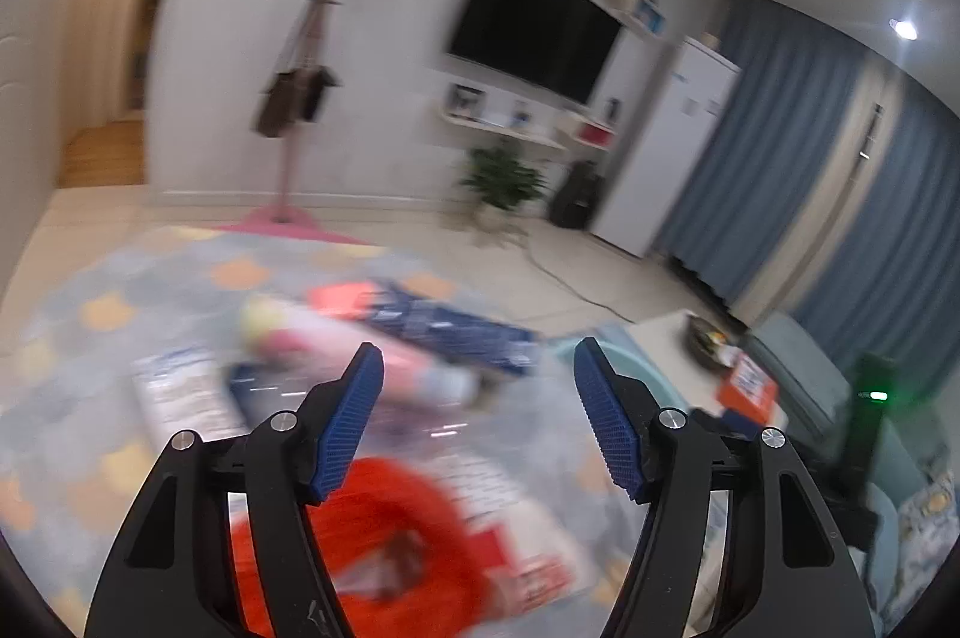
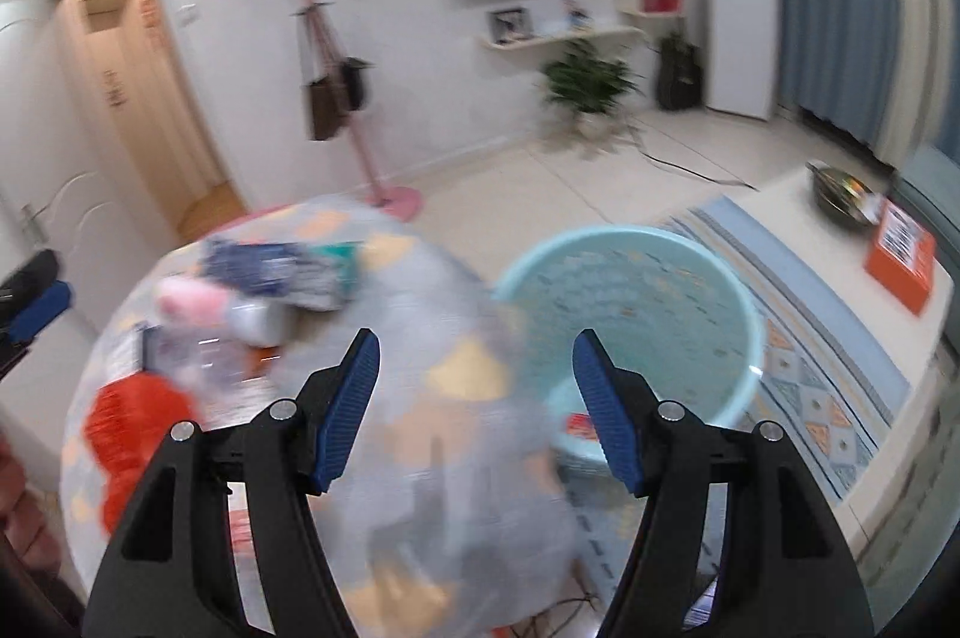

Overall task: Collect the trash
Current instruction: 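Grasp the red plastic bag with the right tool while the left tool grasps the white milk carton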

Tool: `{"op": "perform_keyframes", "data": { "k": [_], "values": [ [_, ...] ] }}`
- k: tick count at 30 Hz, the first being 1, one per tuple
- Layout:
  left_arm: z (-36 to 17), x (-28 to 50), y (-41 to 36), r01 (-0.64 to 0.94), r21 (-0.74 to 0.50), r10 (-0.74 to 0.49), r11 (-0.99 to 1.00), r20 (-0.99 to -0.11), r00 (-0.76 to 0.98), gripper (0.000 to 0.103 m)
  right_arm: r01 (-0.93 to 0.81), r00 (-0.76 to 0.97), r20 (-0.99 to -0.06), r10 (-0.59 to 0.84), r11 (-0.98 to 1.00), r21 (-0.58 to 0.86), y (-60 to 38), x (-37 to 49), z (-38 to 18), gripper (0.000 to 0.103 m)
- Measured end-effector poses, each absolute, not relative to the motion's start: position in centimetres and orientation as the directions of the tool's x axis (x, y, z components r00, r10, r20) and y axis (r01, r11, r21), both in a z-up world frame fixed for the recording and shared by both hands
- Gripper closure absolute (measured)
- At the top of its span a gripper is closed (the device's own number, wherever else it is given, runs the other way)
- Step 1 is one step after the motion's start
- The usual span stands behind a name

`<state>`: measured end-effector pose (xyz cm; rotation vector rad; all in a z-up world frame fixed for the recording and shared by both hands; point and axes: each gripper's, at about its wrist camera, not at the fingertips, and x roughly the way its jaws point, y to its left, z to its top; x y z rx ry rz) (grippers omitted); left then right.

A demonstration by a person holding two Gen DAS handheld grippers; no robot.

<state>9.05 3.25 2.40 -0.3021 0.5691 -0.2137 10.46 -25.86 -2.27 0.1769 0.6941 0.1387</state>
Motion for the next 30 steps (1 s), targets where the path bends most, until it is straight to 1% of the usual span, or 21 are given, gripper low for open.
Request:
{"op": "perform_keyframes", "data": {
  "k": [3,6,7,8,10,16,18,24,25,26,27,29,30],
  "values": [
    [1.6,8.0,7.3,0.042,-0.358,-0.232,0.933,-0.508,0.83,0.038,-0.172,0.755,-0.602,0.261,0.964,0.202,-21.7,8.9,-1.4,0.04],
    [0.5,7.9,10.7,-0.029,-0.389,-0.203,0.921,-0.54,0.817,0.038,-0.265,0.729,-0.604,0.322,0.946,0.185,-17.8,8.0,-1.3,0.04],
    [0.3,7.9,11.3,-0.044,-0.394,-0.197,0.918,-0.55,0.812,0.038,-0.296,0.714,-0.612,0.34,0.939,0.177,-16.1,7.7,-1.5,0.042],
    [-0.1,8.0,12.1,-0.064,-0.399,-0.19,0.915,-0.564,0.804,0.038,-0.315,0.703,-0.619,0.349,0.934,0.168,-14.9,7.6,-1.8,0.047],
    [-1.2,8.2,13.4,-0.1,-0.408,-0.181,0.907,-0.593,0.784,0.038,-0.356,0.675,-0.639,0.368,0.922,0.155,-12.5,7.4,-2.3,0.054],
    [-3.4,9.6,14.2,-0.132,-0.403,-0.179,0.906,-0.646,0.742,0.038,-0.399,0.62,-0.682,0.388,0.905,0.152,-9.1,7.5,-3.5,0.055],
    [-4.2,10.2,14.4,-0.147,-0.403,-0.177,0.903,-0.663,0.728,0.032,-0.402,0.609,-0.699,0.375,0.906,0.135,-8.5,7.9,-4.0,0.054],
    [-6.1,11.8,14.4,-0.188,-0.403,-0.173,0.896,-0.707,0.686,0.031,-0.4,0.57,-0.752,0.332,0.911,0.099,-7.0,8.8,-6.3,0.055],
    [-6.2,11.8,14.2,-0.188,-0.401,-0.174,0.896,-0.709,0.683,0.031,-0.399,0.569,-0.758,0.32,0.913,0.086,-6.7,8.9,-6.5,0.058],
    [-6.3,12.0,14.1,-0.188,-0.396,-0.173,0.899,-0.713,0.679,0.031,-0.4,0.572,-0.756,0.318,0.913,0.081,-6.7,9.0,-6.6,0.072],
    [-6.3,12.0,14.1,-0.188,-0.393,-0.171,0.9,-0.716,0.677,0.031,-0.408,0.57,-0.755,0.323,0.909,0.08,-6.6,9.0,-6.6,0.075],
    [-6.3,11.8,14.1,-0.182,-0.393,-0.176,0.901,-0.716,0.676,0.031,-0.412,0.578,-0.749,0.323,0.908,0.074,-6.5,8.7,-6.4,0.085],
    [-6.3,11.7,14.2,-0.18,-0.394,-0.178,0.901,-0.716,0.675,0.031,-0.412,0.586,-0.743,0.322,0.909,0.069,-6.5,8.6,-6.2,0.086]
  ]
}}
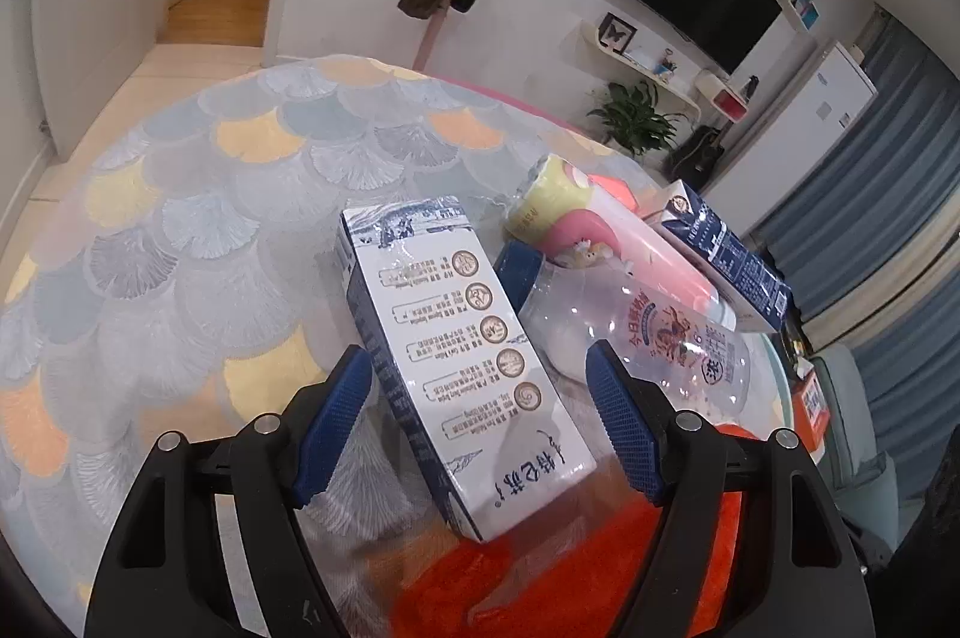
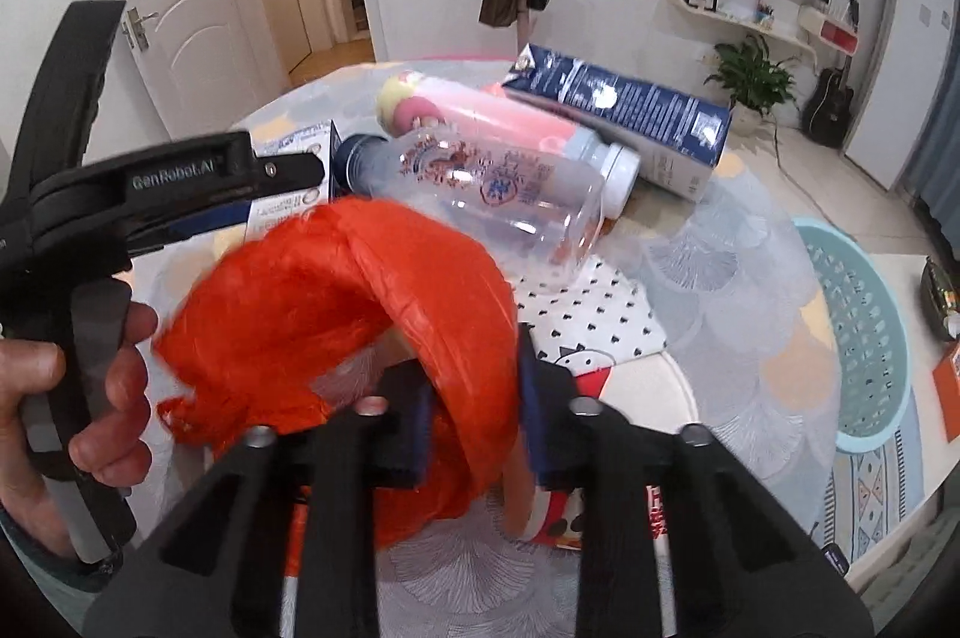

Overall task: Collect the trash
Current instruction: 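Grasp the red plastic bag with the right tool while the left tool grasps the white milk carton, then carry the red bag and carton over the basket and release both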

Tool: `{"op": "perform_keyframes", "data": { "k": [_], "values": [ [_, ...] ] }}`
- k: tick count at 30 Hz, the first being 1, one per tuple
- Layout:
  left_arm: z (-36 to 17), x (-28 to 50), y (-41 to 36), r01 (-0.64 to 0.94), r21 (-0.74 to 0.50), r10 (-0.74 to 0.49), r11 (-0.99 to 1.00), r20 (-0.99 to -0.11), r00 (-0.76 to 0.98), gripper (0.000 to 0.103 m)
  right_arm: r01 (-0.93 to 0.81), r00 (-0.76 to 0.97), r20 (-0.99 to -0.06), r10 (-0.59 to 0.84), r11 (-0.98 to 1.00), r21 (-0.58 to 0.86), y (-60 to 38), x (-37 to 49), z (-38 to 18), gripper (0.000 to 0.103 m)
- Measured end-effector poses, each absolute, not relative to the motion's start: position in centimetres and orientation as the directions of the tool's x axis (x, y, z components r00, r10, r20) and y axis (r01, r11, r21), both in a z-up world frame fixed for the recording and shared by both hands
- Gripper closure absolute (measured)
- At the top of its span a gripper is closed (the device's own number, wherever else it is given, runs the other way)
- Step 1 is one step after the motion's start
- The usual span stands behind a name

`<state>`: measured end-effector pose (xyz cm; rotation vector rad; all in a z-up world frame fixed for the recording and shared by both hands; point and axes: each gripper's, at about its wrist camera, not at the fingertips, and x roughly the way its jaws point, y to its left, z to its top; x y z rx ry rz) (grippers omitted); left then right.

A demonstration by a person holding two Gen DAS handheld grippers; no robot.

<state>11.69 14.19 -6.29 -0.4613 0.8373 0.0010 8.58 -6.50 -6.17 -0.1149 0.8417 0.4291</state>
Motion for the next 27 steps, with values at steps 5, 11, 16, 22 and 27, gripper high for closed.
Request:
{"op": "perform_keyframes", "data": {
  "k": [5,11,16,22,27],
  "values": [
    [-6.3,11.3,14.4,-0.183,-0.398,-0.182,0.899,-0.719,0.67,0.031,-0.392,0.627,-0.695,0.351,0.914,0.107,-7.7,7.9,-4.4,0.089],
    [-6.1,11.5,13.0,-0.162,-0.38,-0.189,0.911,-0.733,0.654,0.031,-0.354,0.678,-0.649,0.345,0.927,0.122,-10.1,7.2,-1.9,0.089],
    [-6.0,11.9,11.1,-0.172,-0.276,-0.109,0.946,-0.767,0.632,0.03,-0.319,0.713,-0.619,0.329,0.939,0.131,-12.3,7.0,0.3,0.089],
    [-6.4,12.1,9.7,-0.169,-0.184,-0.044,0.968,-0.791,0.611,0.036,-0.272,0.768,-0.565,0.301,0.952,0.137,-15.4,7.0,3.2,0.089],
    [-5.8,11.2,10.0,-0.164,-0.19,-0.046,0.968,-0.776,0.629,0.05,-0.226,0.808,-0.522,0.272,0.962,0.152,-18.2,7.3,4.9,0.089]
  ]
}}
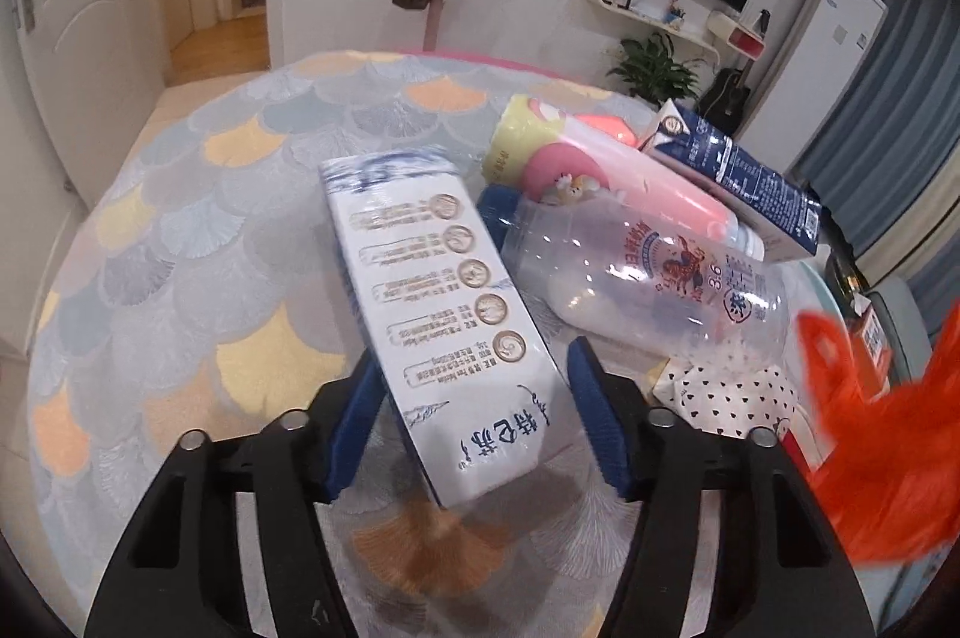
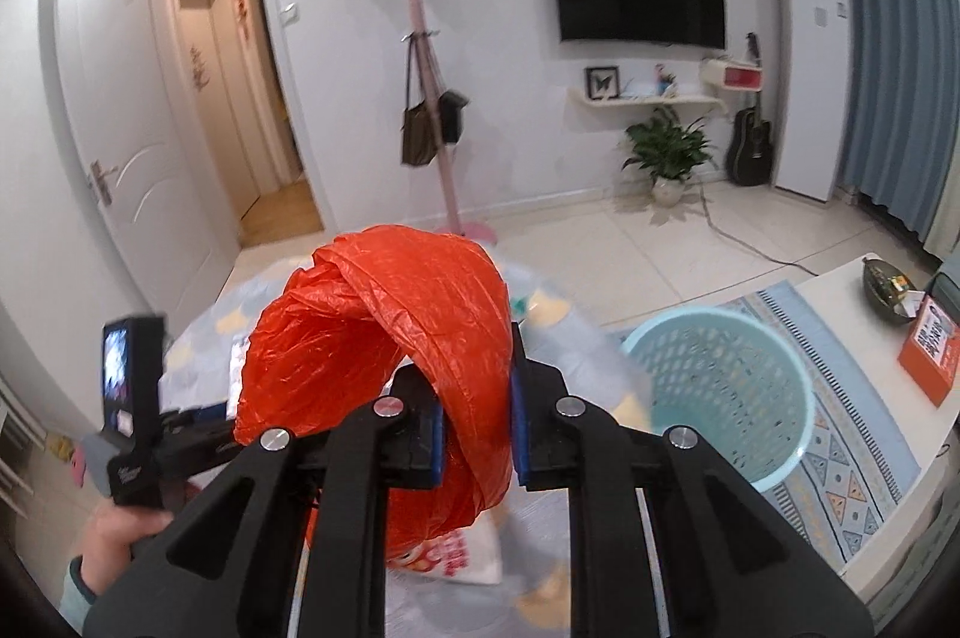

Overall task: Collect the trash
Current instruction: 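Carry the red bag and carton over the basket and release both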

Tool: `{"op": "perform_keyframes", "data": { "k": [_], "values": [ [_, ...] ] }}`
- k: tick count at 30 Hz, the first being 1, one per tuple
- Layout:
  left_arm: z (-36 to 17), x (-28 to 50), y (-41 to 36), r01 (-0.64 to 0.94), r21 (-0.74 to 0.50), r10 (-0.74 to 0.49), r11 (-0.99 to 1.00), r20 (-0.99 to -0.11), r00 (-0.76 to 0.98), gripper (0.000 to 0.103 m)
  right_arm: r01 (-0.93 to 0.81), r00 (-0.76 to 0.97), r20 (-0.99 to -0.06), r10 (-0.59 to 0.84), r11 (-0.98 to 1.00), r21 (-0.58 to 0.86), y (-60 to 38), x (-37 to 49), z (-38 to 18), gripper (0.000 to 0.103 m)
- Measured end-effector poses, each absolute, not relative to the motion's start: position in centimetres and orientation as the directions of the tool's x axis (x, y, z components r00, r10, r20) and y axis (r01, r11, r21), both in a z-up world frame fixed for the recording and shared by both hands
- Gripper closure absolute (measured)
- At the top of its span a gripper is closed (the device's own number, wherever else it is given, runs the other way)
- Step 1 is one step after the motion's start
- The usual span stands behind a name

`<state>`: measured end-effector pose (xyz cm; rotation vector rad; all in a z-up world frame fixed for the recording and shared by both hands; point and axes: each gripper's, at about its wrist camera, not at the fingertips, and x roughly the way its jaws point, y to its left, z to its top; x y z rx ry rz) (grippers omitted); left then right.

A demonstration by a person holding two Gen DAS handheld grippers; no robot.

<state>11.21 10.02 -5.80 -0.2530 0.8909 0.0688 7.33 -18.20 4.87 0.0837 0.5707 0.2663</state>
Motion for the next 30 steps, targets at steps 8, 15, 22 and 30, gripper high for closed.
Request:
{"op": "perform_keyframes", "data": {
  "k": [8,15,22,30],
  "values": [
    [-3.4,9.5,10.7,-0.131,-0.204,-0.064,0.97,-0.736,0.674,0.085,-0.101,0.857,-0.479,0.19,0.974,0.205,-24.1,9.2,6.2,0.089],
    [-4.4,10.6,9.2,-0.127,-0.182,-0.058,0.975,-0.762,0.645,0.031,-0.065,0.851,-0.495,0.178,0.969,0.237,-26.3,10.0,5.2,0.089],
    [-6.5,12.2,8.3,-0.178,-0.064,0.052,0.982,-0.813,0.579,0.035,-0.035,0.851,-0.501,0.157,0.969,0.243,-28.0,10.2,4.4,0.089],
    [-4.4,10.3,9.2,-0.206,-0.109,0.059,0.972,-0.739,0.671,0.05,0.062,0.878,-0.475,0.05,0.974,0.218,-31.2,11.0,4.5,0.089]
  ]
}}
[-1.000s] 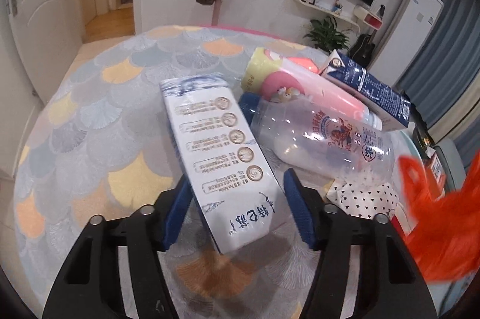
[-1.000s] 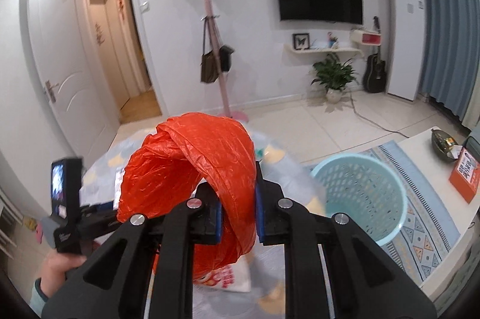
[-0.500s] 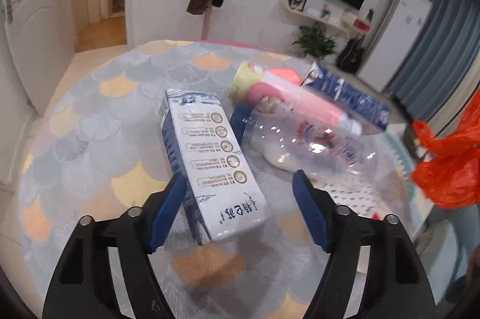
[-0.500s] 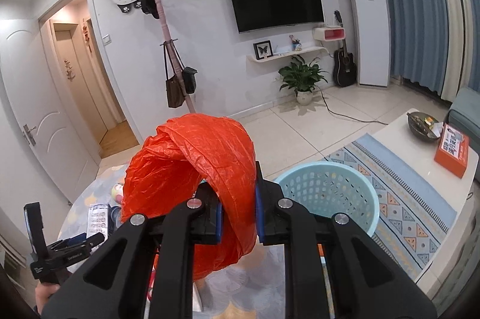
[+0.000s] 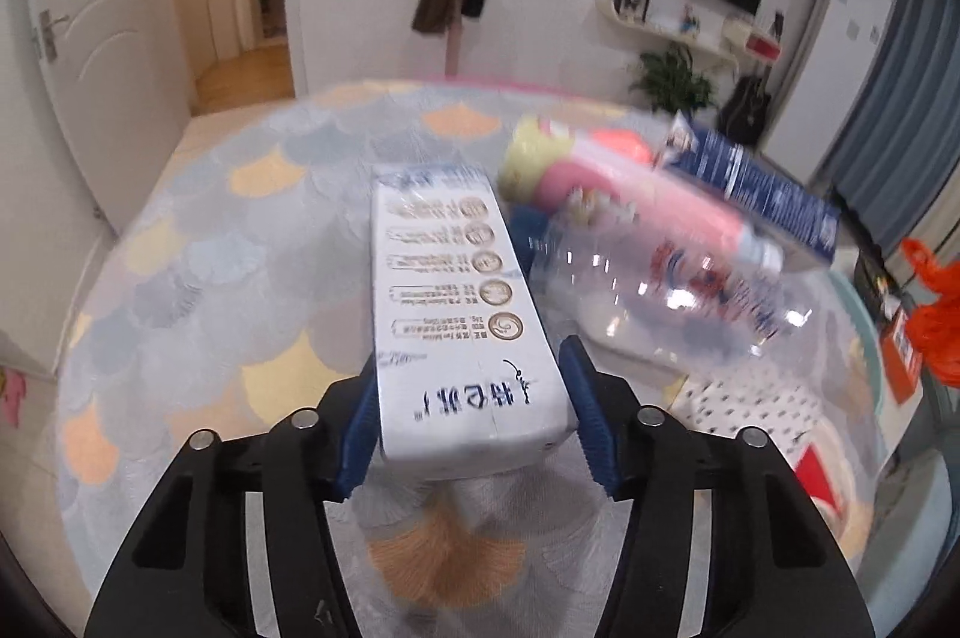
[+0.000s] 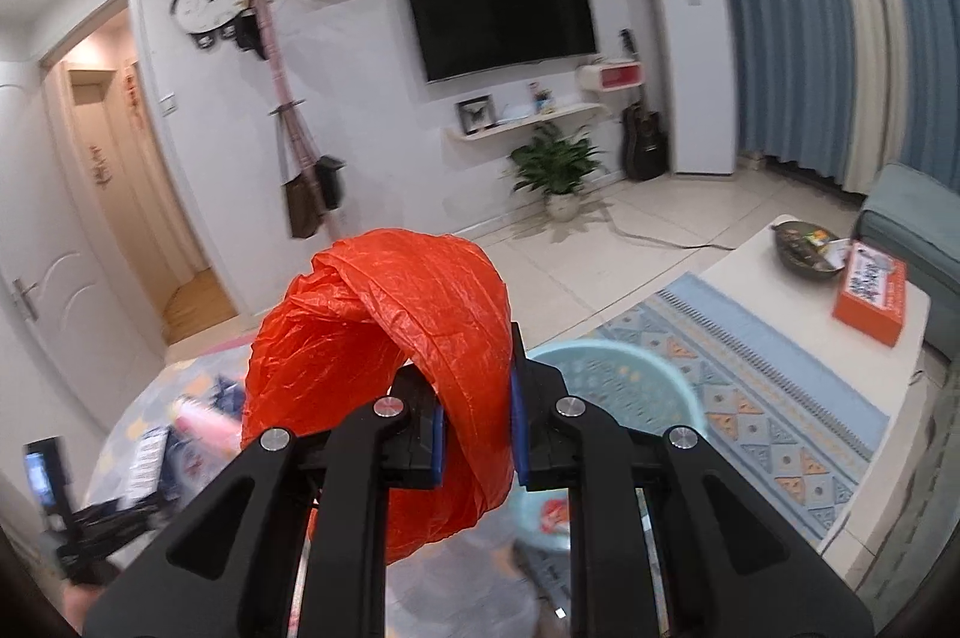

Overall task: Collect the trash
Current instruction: 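Carry the red bag and carton over the basket and release both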

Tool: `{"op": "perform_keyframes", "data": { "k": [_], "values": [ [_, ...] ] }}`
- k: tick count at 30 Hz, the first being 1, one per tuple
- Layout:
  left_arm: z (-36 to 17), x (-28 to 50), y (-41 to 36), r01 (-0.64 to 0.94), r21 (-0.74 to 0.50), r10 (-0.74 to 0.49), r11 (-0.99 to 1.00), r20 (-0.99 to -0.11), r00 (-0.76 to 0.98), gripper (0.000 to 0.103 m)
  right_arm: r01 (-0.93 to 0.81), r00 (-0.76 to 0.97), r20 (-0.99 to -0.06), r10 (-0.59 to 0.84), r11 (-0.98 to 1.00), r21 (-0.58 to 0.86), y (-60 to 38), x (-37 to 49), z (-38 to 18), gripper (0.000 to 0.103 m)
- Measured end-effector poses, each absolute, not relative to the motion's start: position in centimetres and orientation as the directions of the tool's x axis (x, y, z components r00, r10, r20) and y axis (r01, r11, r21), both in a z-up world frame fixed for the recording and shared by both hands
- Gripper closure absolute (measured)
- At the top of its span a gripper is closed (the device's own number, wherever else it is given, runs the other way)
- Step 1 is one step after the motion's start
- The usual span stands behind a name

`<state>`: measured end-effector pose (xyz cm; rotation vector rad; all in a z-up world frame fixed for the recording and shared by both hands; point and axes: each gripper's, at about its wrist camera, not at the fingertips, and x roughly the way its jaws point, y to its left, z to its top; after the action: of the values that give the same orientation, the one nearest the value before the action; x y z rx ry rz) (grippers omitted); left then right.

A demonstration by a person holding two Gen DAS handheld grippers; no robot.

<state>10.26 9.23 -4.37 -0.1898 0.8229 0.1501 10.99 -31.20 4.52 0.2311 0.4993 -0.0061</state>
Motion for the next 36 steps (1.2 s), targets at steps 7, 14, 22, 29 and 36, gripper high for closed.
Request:
{"op": "perform_keyframes", "data": {
  "k": [7,14,22,29,36],
  "values": [
    [1.0,8.2,6.7,-0.128,-0.151,0.008,0.98,-0.619,0.785,0.051,0.274,0.857,-0.478,-0.193,0.956,0.104,-33.9,14.5,1.8,0.089],
    [4.2,9.2,0.4,0.057,-0.185,-0.15,0.981,-0.545,0.825,0.05,0.387,0.767,-0.555,-0.322,0.922,0.0,-35.5,19.0,-4.0,0.089],
    [3.9,13.4,-8.4,0.261,-0.23,-0.348,0.937,-0.563,0.75,0.05,0.392,0.686,-0.666,-0.293,0.92,0.0,-37.5,22.0,-9.0,0.088],
    [0.5,17.9,-14.7,0.344,-0.299,-0.456,0.89,-0.618,0.64,0.05,0.35,0.656,-0.721,-0.221,0.936,0.031,-38.6,22.5,-10.9,0.063],
    [-2.0,20.8,-18.1,0.375,-0.332,-0.498,0.866,-0.645,0.579,0.05,0.311,0.659,-0.739,-0.141,0.945,0.098,-40.1,21.4,-11.1,0.049]
  ]
}}
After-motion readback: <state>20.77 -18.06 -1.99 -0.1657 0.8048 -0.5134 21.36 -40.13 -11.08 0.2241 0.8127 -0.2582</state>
